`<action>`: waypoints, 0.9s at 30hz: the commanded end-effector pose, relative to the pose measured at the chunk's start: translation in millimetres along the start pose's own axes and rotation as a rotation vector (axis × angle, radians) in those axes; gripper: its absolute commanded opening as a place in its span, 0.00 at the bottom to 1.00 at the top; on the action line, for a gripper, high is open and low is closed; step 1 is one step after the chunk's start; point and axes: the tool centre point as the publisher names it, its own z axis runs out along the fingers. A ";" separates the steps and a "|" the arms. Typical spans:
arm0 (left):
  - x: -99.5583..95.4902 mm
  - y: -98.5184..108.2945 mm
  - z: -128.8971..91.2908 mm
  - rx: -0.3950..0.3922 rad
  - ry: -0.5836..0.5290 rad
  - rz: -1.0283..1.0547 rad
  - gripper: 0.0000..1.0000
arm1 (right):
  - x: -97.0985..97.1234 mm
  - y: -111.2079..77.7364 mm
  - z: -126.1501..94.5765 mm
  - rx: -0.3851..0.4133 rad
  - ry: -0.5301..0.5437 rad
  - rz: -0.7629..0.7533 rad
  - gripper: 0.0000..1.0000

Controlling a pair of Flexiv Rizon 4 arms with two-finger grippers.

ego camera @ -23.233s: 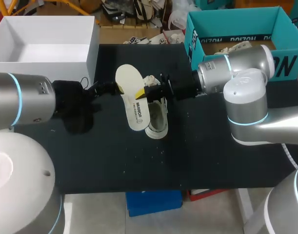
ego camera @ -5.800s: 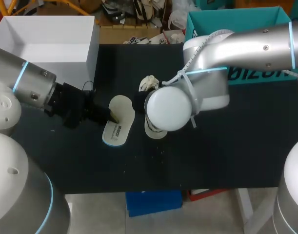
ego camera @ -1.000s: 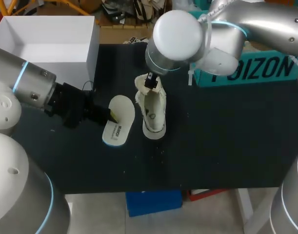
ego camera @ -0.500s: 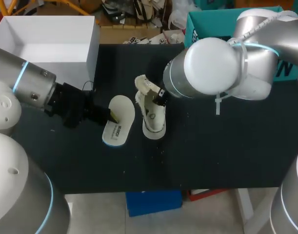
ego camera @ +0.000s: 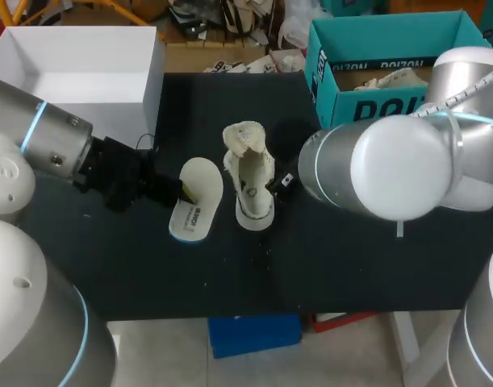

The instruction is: Take the shoe out of the shoebox, open the shoe tongue, remove and reinsert the insole, then place the shoe into the shoebox

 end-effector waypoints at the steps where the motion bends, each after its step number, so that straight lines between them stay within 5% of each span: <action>1: 0.7 -0.8 0.4 -0.005 -0.001 0.003 0.00 | 8.3 -15.7 -21.9 -0.036 -0.028 0.045 1.00; 12: 0.7 -0.8 0.4 -0.005 -0.001 0.003 0.00 | 26.2 -37.7 -37.3 -0.099 -0.046 0.141 1.00; 17: 0.7 -0.8 0.4 -0.005 -0.001 0.003 0.00 | 29.5 -40.4 -38.0 -0.064 -0.038 0.137 1.00; 27: -7.3 -20.9 18.4 0.406 -0.015 0.029 0.00 | 29.5 -40.4 -38.0 -0.064 -0.038 0.137 1.00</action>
